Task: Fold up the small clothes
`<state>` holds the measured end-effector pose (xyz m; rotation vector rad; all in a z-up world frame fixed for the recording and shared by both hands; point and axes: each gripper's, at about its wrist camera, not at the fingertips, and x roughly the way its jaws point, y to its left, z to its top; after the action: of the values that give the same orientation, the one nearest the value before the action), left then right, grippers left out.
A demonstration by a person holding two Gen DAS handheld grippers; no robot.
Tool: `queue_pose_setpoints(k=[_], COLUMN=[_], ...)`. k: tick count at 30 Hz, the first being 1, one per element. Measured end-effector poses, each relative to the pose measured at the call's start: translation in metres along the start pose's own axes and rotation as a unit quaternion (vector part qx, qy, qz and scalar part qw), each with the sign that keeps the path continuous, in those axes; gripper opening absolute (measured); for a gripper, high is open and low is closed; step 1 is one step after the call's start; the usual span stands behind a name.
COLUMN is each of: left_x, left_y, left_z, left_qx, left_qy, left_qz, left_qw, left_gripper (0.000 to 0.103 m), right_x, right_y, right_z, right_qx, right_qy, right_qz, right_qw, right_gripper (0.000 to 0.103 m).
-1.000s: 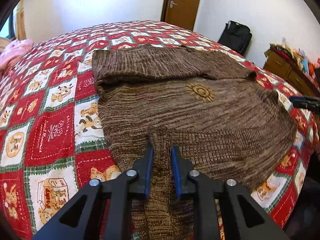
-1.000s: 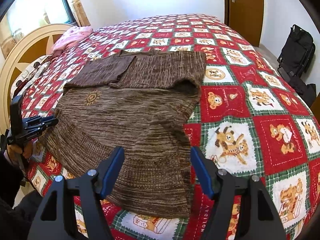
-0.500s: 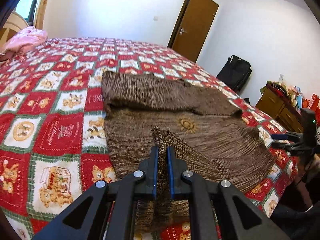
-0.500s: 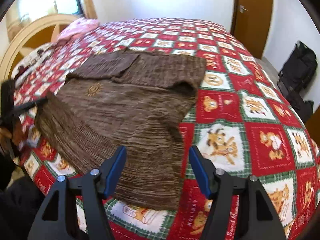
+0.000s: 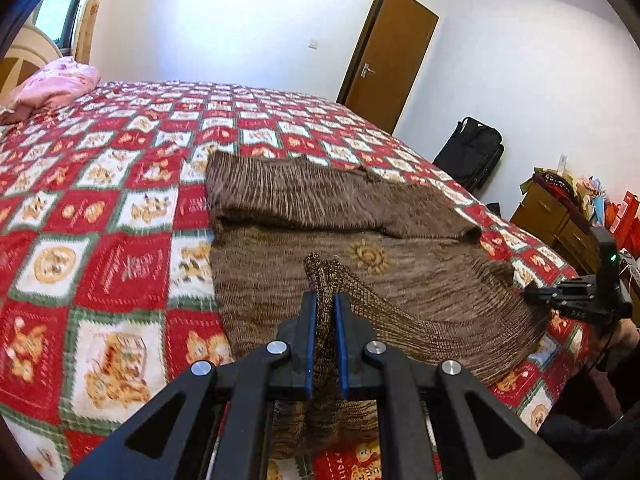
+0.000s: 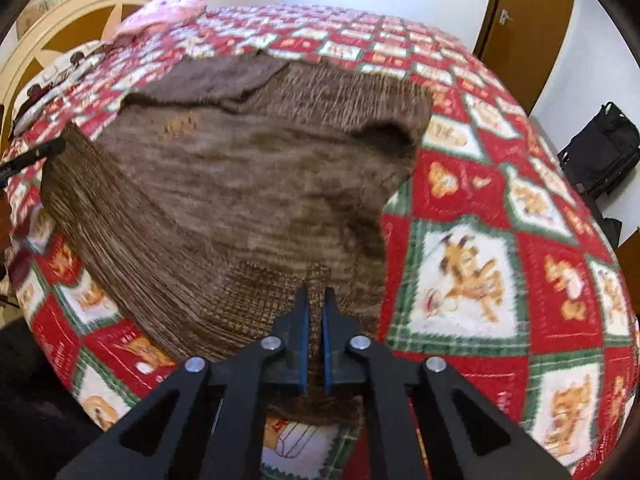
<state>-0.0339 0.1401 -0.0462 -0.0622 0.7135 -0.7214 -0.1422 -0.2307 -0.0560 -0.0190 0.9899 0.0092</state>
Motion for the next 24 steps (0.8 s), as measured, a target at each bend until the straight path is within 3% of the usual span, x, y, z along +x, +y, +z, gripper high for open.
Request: queue_pose_setpoints(k=[7,14,20,24], left_x=[-0.015,-0.002,0.046,0.099], left_y=[0.000,0.019,0.038,0.056], left_z=[0.042,0.100,0.140,0.153], left_qx=[0.006,-0.015,-0.035,-0.058], left_qy=[-0.045,-0.078,-0.079,-0.059], left_qz=[0.018,0.039,0.087,0.123], left_qw=[0.9988,0.9961,0.9925,0.9889], left_gripper=[0.008,0.008,0.008,0.008], right_x=[-0.050,-0.052,-0.012,0.040], right_y=[-0.005,-0.013,-0.039,-0.053], right_z=[0.052,0.123,0.190,0.223], right_qx=[0.009,0.001,0.036,0.054], right_qy=[-0.086,-0.130,-0.134,-0.116], right_qz=[0.010,-0.022,-0.040,-0.073], right_qw=[0.996,0.991,0.990,0.989], right_gripper=[0.007,0.007,0.007,0.007])
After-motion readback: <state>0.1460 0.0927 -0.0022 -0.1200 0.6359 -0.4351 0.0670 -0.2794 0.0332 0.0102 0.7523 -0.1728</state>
